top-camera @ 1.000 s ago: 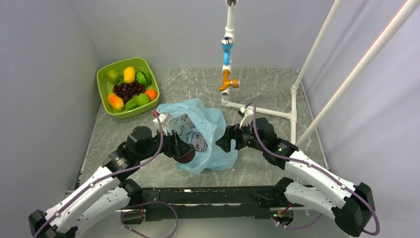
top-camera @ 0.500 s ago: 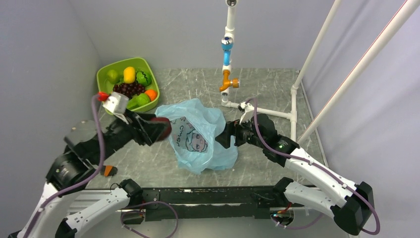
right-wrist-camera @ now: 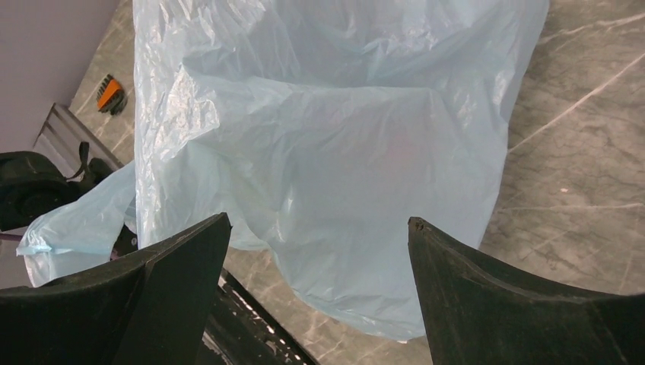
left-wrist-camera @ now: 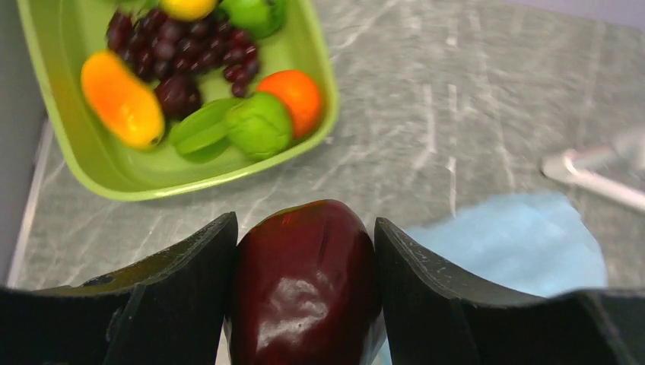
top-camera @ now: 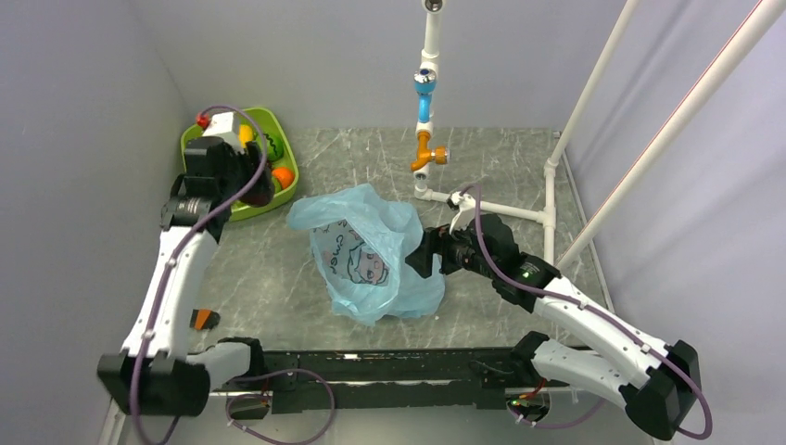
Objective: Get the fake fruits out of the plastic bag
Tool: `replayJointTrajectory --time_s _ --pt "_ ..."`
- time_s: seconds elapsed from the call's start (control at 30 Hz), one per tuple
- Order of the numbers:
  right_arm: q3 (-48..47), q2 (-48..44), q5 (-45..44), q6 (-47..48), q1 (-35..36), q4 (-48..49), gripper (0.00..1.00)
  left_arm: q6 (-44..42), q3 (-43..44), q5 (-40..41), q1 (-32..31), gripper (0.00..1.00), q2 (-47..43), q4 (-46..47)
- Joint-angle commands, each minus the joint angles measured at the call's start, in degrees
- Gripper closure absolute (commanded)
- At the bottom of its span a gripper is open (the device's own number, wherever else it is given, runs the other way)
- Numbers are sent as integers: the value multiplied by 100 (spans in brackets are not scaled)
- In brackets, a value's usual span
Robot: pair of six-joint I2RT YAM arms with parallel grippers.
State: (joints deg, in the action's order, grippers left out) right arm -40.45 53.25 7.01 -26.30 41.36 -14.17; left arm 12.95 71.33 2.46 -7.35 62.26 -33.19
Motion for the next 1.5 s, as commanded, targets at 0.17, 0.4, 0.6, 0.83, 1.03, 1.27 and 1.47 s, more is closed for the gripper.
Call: replayJointTrajectory --time_s 0.17,0.4,0.6,0.83,1.03,1.27,1.47 --pt "89 -183 -263 333 22 92 10 1701 144 -3392 3043 99 2494 1958" --pt "-14 82 -216 300 20 192 10 2398 -93 -4265 3907 60 3314 3078" --pt "-114 308 67 24 29 363 11 1936 -5 -3729 3942 27 3178 2740" --pt "-191 187 91 -126 38 269 11 1665 -254 -3023 3886 1 3007 2862" --pt "-226 17 17 -145 43 70 11 1370 -244 -2838 3673 1 2648 2653" --pt "-430 -536 -667 118 32 -631 10 1132 -534 -3088 3137 1 1774 2584" --pt "-850 -1246 -1700 329 27 -1432 3 96 -590 -2170 1661 1 482 1824"
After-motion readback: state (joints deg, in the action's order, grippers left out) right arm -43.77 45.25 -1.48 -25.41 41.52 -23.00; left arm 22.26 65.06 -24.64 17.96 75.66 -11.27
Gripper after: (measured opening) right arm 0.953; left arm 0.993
